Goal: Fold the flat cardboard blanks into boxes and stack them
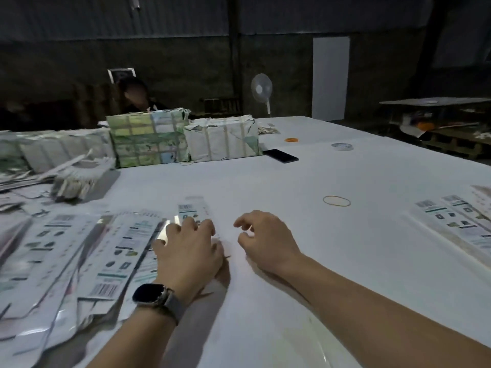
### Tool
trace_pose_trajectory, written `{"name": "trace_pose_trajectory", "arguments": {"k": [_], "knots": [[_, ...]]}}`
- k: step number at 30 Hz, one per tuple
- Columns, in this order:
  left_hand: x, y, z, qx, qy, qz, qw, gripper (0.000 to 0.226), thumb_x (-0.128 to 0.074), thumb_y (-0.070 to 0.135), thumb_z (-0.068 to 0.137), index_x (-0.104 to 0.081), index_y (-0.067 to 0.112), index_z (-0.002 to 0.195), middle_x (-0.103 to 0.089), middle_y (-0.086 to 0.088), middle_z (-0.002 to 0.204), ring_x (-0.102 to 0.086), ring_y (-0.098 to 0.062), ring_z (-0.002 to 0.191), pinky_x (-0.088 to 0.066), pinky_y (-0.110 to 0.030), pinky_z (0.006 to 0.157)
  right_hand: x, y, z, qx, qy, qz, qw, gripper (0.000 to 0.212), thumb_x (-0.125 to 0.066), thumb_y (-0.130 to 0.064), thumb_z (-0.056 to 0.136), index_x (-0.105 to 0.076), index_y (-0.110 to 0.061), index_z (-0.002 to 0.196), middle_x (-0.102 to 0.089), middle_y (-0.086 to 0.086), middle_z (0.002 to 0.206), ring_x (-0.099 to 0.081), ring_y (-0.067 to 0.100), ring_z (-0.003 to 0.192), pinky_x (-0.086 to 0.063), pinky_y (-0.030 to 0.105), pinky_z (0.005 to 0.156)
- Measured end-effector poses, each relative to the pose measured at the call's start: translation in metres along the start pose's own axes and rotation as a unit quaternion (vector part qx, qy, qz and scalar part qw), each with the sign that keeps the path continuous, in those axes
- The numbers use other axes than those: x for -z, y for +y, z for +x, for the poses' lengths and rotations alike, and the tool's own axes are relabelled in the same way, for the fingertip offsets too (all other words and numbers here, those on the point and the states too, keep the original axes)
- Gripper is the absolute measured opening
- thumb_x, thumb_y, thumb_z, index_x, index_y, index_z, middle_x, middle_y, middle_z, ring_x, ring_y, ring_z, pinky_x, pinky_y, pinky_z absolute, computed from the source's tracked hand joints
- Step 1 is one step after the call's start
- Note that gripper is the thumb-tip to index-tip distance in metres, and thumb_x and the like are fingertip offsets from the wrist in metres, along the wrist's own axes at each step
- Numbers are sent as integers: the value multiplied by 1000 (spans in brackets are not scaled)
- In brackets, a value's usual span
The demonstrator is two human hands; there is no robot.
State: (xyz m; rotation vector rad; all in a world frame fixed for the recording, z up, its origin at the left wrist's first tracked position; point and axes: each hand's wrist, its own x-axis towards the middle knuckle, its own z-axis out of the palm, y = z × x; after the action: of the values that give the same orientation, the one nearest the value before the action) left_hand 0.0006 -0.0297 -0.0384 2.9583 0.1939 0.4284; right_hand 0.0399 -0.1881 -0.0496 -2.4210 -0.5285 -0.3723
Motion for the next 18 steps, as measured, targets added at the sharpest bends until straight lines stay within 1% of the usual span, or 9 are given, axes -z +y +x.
{"name": "trace_pose_trajectory", "arguments": {"k": [3,5,6,9,11,13,15,16,18], "knots": [[-5,-5,4,26,-11,-4,1000,40,-45,56,94,-46,31,126,-47,-3,132,-42,-33,125,-37,-49,99,-1,8,1,9,27,13,1000,21,-57,-22,89,-70,-28,104,-65,-14,97,-55,9,93,-47,30,83],[-6,-5,4,20,-8,-20,1000,51,-52,62,89,-44,30,129,-46,-4,132,-46,-34,123,-39,-46,98,-1,9,2,4,26,22,999,19,-57,-21,89,-70,-29,100,-60,-17,92,-54,8,91,-43,28,80],[-7,-5,5,12,3,-38,999,52,-57,60,88,-44,30,129,-46,-4,130,-48,-33,119,-39,-44,94,-2,9,2,6,26,26,999,18,-57,-21,90,-70,-29,99,-58,-18,91,-53,7,90,-41,26,78],[-8,-6,7,-14,44,-134,990,42,-70,40,84,-49,30,119,-45,1,118,-51,-26,107,-37,-33,79,-3,7,0,9,38,44,998,17,-58,-20,89,-71,-28,97,-60,-17,89,-55,7,88,-42,25,78],[-9,-7,8,-21,48,-188,981,38,-74,30,81,-48,33,109,-40,6,110,-49,-21,105,-35,-27,75,-1,6,-1,-2,46,65,997,16,-59,-19,88,-71,-28,95,-62,-15,89,-56,7,87,-45,27,80],[-10,-6,8,-26,56,-221,973,40,-76,21,81,-46,35,103,-40,8,106,-48,-17,104,-36,-24,71,0,7,-1,-14,53,85,995,16,-60,-18,87,-70,-27,95,-63,-13,90,-57,9,86,-48,29,82],[-8,-2,8,-42,102,-252,961,37,-68,5,83,-50,33,99,-43,8,101,-51,-14,100,-40,-21,71,-1,8,-1,-27,64,109,992,17,-60,-17,87,-70,-27,97,-64,-12,89,-58,9,84,-49,30,82],[-6,0,7,-55,136,-274,950,38,-62,-3,84,-51,32,96,-46,9,99,-52,-9,96,-43,-20,73,-1,9,-1,-36,73,128,988,18,-60,-17,88,-69,-28,100,-63,-12,89,-58,8,83,-49,30,81],[1,5,4,-79,197,-337,917,43,-56,-9,85,-51,33,90,-49,11,95,-53,4,90,-43,-10,74,0,8,1,-68,93,194,974,20,-62,-22,90,-64,-29,109,-62,-12,89,-58,6,79,-49,29,78]]}}
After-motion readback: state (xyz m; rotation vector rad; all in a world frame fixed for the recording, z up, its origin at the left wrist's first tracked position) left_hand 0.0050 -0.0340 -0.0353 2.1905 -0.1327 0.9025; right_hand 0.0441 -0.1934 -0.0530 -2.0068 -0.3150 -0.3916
